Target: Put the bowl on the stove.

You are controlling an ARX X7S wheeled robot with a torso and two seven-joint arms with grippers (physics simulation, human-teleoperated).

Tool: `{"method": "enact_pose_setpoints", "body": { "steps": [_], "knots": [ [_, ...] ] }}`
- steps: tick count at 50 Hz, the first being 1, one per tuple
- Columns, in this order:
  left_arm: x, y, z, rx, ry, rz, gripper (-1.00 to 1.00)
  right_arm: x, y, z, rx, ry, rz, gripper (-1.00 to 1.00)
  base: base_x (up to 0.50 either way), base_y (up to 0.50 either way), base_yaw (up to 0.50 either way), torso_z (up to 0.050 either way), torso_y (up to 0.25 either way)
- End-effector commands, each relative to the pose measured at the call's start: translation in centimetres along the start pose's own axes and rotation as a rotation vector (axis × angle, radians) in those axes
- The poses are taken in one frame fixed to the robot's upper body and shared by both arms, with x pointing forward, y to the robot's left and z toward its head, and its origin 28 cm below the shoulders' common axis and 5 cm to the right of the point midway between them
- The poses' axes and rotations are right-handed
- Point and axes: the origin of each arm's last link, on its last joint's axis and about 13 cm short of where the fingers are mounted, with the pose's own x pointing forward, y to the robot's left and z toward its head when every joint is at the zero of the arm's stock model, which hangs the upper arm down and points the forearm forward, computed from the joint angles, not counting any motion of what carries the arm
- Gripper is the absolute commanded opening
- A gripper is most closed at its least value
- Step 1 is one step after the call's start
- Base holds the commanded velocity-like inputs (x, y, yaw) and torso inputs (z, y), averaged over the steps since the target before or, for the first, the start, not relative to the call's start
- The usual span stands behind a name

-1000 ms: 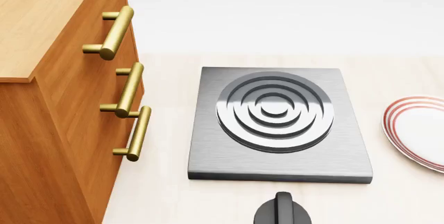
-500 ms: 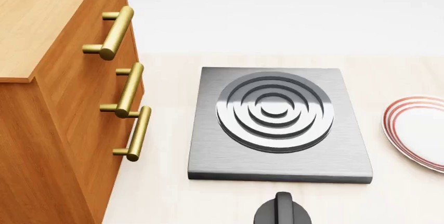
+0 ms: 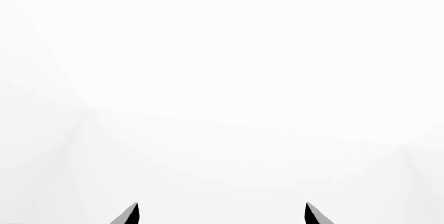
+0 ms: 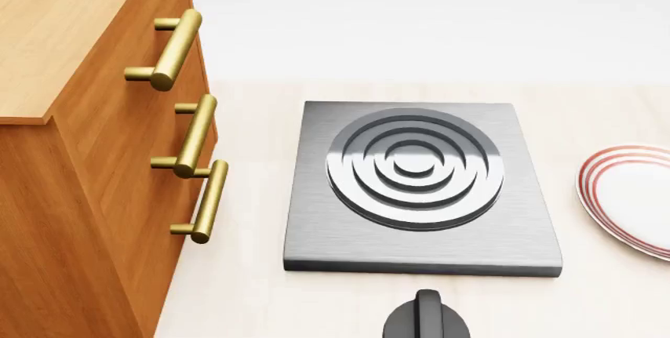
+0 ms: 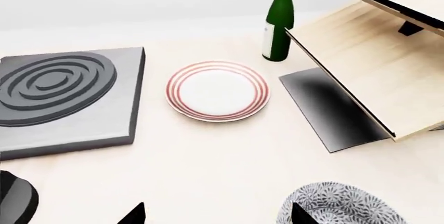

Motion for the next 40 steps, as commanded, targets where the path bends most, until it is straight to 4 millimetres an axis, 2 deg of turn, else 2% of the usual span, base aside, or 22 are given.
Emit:
{"method": "enact_pose_setpoints", "body": {
  "steps": [1,14,40],
  "knots": [
    [-0.1,0.0,-0.1,-0.001,0.003,-0.002,1.0,-0.6,-0.7,-0.3,-0.061,0.014,-0.047,1.0,0.0,0.0,0.0,0.0,0.0],
    [0.0,0.0,-0.1,-0.001,0.003,-0.001,1.0,-0.1,-0.9,-0.8,-0.076,0.067,-0.081,1.0,0.0,0.0,0.0,0.0,0.0],
    [-0.1,0.0,-0.1,-0.003,0.002,-0.001,1.0,2.8,-0.6,-2.3,-0.099,0.173,-0.074,1.0,0.0,0.0,0.0,0.0,0.0]
  ]
}}
